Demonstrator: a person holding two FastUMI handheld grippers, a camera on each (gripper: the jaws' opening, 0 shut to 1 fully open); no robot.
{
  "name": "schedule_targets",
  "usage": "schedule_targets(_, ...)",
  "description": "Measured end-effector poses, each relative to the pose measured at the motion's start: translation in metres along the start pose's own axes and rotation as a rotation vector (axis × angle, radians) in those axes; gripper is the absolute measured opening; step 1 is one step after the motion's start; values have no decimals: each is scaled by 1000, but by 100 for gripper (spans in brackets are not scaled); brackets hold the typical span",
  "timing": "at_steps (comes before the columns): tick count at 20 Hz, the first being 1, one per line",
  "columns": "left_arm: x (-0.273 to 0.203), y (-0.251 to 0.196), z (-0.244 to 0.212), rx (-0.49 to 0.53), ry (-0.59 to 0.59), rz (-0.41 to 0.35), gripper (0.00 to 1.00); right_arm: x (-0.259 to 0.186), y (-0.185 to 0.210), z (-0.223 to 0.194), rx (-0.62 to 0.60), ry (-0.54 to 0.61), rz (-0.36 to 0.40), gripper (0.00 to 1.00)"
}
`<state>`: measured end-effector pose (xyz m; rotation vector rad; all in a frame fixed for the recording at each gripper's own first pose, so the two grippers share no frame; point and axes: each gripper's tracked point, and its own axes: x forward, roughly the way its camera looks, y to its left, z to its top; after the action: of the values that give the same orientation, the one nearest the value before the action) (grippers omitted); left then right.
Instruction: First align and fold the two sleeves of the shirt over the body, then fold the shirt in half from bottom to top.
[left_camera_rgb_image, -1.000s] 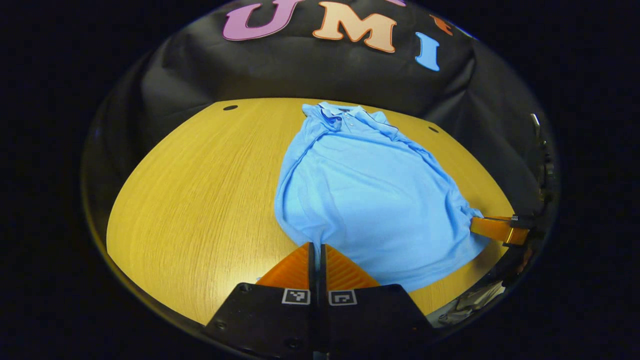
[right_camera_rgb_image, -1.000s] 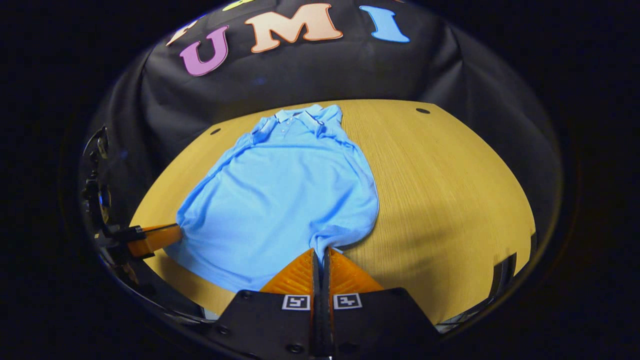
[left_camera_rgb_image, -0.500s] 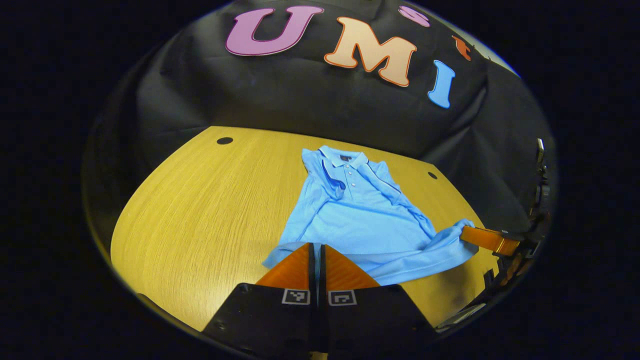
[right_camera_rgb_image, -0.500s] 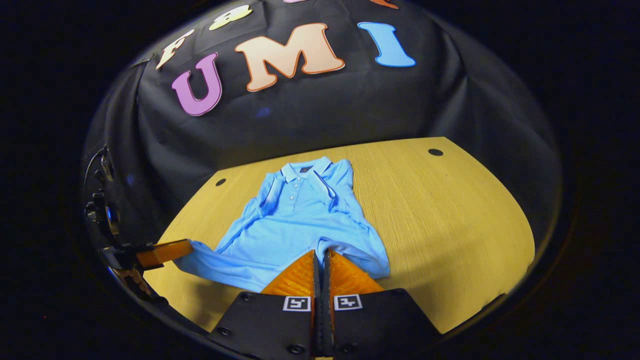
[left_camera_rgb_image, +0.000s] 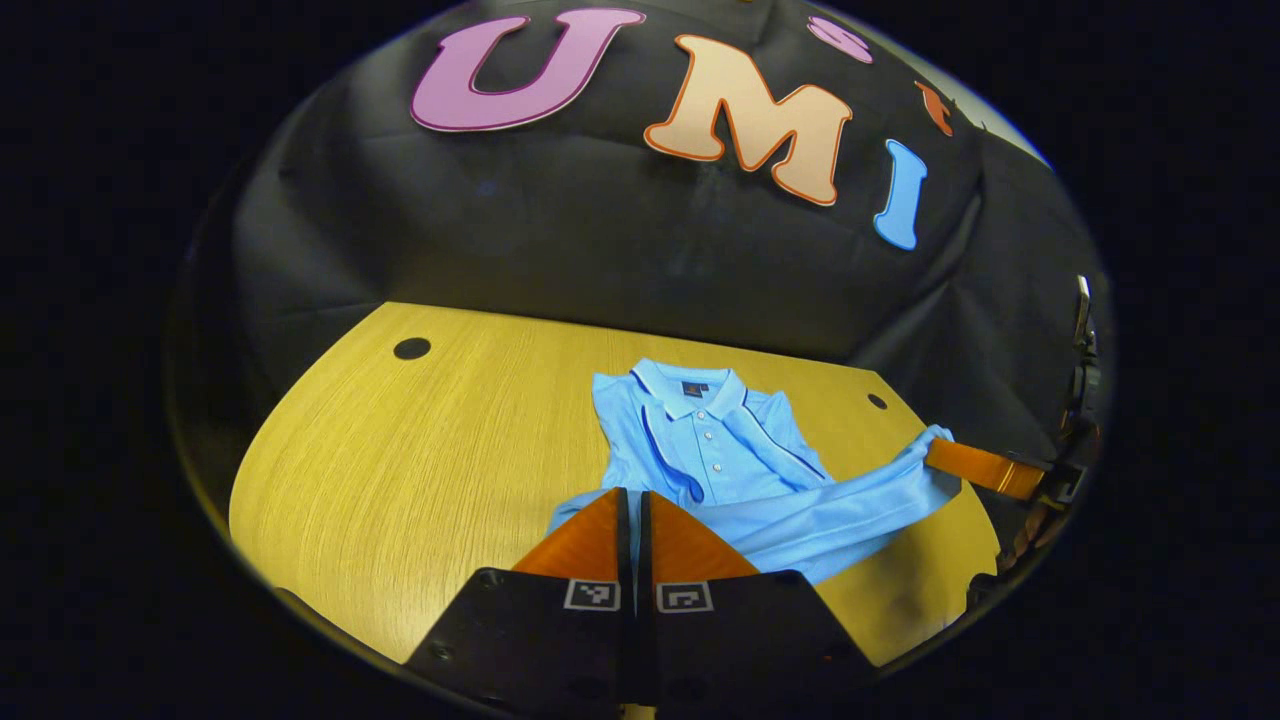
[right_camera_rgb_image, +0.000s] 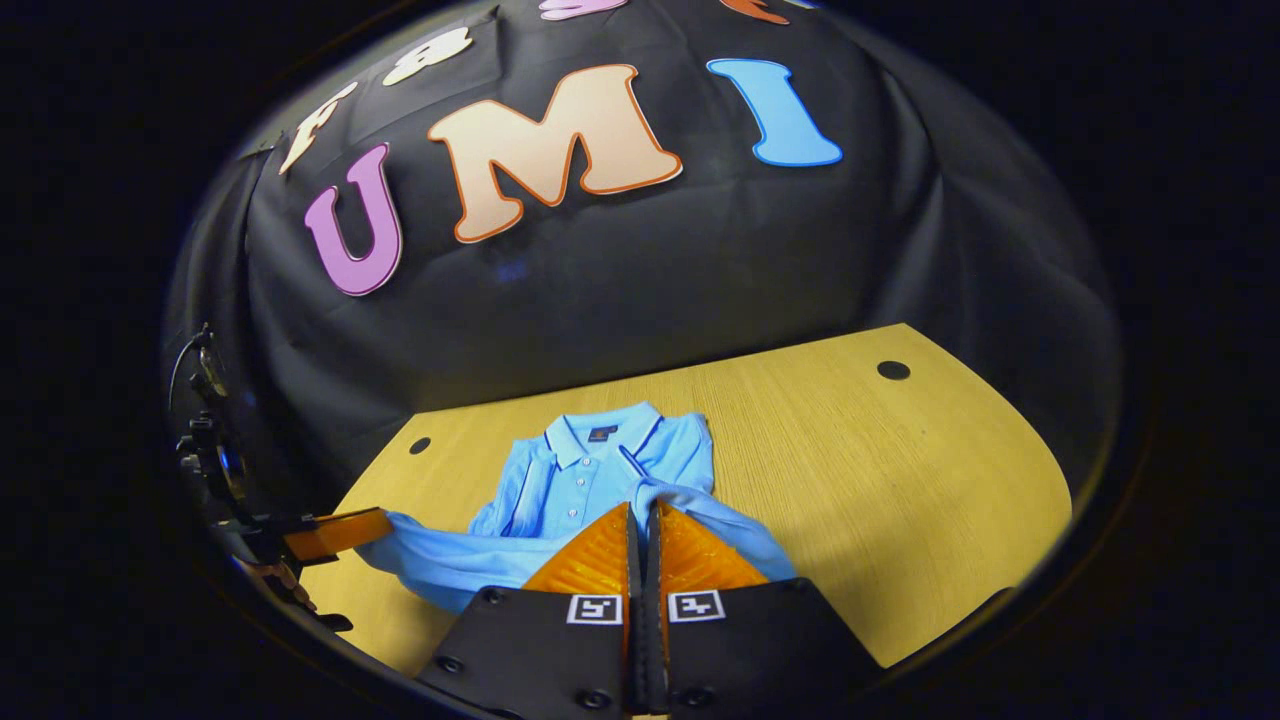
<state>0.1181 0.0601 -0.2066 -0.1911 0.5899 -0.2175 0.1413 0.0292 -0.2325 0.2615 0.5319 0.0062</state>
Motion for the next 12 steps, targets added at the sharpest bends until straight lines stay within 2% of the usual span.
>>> schedule_targets(7, 77, 17, 42, -7, -28, -10, 0, 87, -3, 32, 2, -37, -30, 2)
schedule_targets(12, 136, 31, 54, 31, -24, 2, 0, 155, -22, 29, 14, -13, -91, 2)
